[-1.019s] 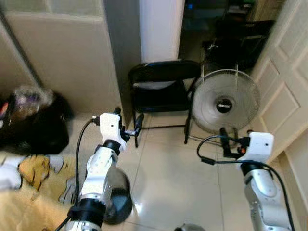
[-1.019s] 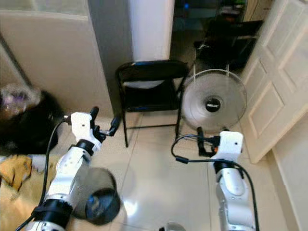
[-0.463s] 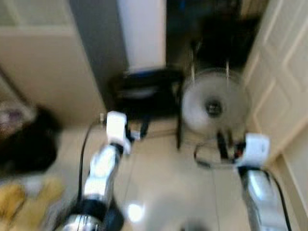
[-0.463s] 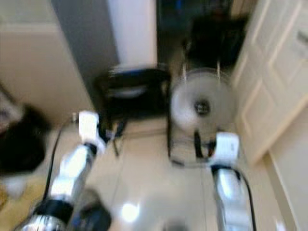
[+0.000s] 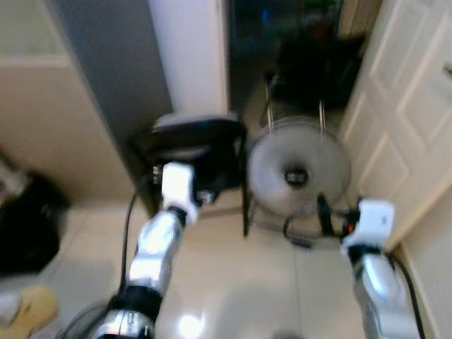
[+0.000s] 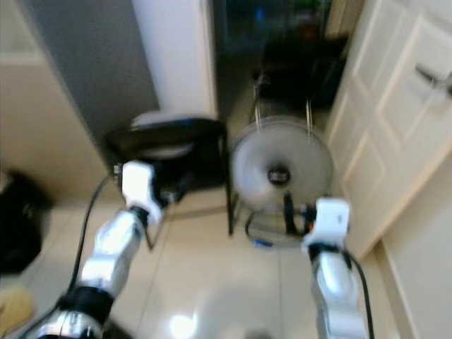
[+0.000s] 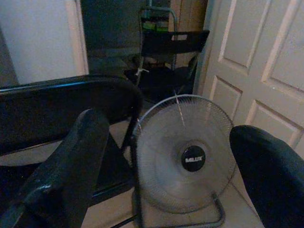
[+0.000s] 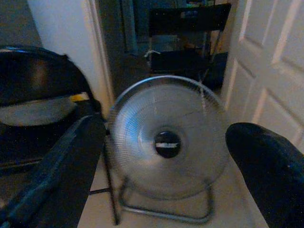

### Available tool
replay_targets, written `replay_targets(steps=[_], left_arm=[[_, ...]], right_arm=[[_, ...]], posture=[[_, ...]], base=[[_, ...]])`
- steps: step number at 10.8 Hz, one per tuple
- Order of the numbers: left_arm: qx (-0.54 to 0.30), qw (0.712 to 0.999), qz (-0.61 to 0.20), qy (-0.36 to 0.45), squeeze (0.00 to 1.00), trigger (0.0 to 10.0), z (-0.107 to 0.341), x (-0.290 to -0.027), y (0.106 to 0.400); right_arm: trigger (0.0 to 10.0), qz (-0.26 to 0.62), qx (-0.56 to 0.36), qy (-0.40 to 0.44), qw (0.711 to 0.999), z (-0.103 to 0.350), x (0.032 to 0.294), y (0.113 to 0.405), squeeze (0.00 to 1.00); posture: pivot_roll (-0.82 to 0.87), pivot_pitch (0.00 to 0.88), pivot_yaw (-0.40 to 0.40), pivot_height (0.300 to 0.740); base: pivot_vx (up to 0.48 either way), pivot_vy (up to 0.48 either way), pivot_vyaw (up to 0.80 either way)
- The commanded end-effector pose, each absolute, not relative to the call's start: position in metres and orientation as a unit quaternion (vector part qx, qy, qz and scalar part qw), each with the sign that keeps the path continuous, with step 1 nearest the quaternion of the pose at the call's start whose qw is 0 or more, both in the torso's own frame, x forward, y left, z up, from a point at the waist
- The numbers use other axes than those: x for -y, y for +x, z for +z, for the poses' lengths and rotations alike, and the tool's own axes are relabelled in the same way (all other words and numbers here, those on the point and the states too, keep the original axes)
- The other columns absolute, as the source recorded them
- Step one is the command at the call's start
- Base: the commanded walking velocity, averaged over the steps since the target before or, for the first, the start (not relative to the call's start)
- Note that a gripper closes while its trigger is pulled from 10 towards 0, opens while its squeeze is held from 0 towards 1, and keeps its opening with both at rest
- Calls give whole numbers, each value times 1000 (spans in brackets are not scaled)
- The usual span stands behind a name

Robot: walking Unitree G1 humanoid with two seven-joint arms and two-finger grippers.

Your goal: Clean up the room

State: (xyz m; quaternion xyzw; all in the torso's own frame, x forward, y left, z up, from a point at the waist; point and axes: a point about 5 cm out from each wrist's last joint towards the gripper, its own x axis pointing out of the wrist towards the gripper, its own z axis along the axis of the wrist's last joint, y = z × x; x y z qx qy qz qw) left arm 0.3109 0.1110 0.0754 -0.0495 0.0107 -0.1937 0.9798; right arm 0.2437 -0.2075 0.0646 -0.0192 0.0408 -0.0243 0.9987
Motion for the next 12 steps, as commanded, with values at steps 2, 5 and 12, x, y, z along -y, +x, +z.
replay_targets(steps=[2, 5, 12], left_arm=[[-91, 979, -177, -33, 0, 10000, 60, -115, 318], [-116, 982, -143, -37, 0, 10000, 42, -125, 298], [-192, 975, -109, -14, 0, 10000, 65, -143, 340]], right_arm=[[10000, -11, -54, -40, 998, 67, 215, 254, 67], [10000, 7, -56, -39, 998, 73, 220, 276, 43], [10000, 3, -159, 61, 985, 22, 193, 281, 39]], posture=[[-229, 0, 31, 723], [-126, 0, -59, 723], [-13, 0, -72, 723]], base=[[0, 0, 544], [0, 0, 0], [0, 0, 0]])
